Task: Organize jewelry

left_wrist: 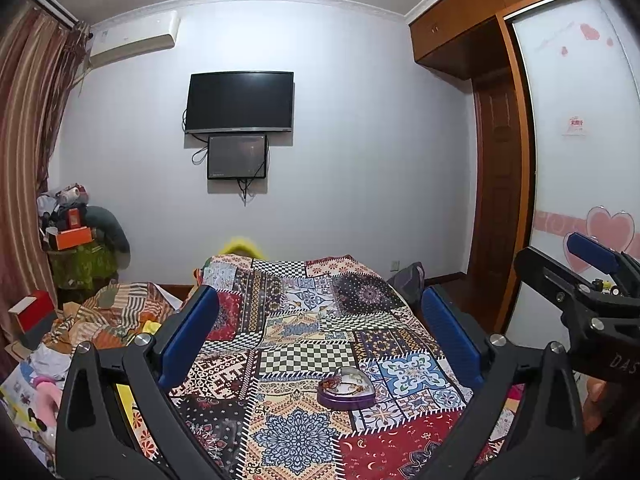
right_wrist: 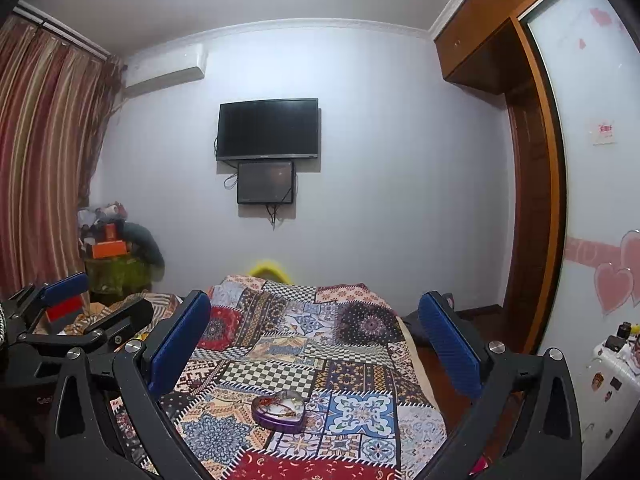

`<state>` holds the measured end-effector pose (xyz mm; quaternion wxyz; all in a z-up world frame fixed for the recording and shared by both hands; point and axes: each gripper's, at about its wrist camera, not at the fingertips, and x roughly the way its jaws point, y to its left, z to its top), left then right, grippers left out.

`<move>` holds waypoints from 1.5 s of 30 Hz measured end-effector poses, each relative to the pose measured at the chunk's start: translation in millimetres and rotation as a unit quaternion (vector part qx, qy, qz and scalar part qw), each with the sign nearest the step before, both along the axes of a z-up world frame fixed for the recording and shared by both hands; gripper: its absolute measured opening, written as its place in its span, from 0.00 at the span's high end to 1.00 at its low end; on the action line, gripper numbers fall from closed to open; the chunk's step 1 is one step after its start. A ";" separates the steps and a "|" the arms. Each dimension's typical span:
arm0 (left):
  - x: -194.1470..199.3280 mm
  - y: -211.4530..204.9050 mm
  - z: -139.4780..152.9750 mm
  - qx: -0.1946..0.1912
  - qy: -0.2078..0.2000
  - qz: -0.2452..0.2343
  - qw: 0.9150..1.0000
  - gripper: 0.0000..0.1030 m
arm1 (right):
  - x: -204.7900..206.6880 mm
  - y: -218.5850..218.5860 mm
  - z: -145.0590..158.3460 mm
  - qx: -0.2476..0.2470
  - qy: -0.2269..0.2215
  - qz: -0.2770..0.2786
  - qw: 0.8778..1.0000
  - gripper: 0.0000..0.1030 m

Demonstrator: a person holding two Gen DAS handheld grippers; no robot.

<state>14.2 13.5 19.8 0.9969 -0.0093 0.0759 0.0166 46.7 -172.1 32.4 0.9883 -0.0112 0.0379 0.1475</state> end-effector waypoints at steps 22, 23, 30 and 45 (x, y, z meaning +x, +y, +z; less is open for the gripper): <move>1.6 3.8 -2.3 -0.008 0.011 0.013 1.000 0.01 | 0.7 -2.4 0.3 0.006 0.010 0.002 1.000 0.00; 2.3 4.4 -1.4 -0.009 0.011 0.013 1.000 0.01 | 0.8 -2.5 0.4 0.006 0.011 0.002 1.000 0.00; 2.2 7.1 -0.3 -0.017 0.012 0.008 1.000 0.01 | 2.7 -3.9 -0.3 0.007 0.017 0.002 1.000 0.00; 3.1 4.6 -2.6 -0.019 0.019 -0.012 1.000 0.01 | 2.9 -4.2 -0.5 0.008 0.019 0.000 1.000 0.00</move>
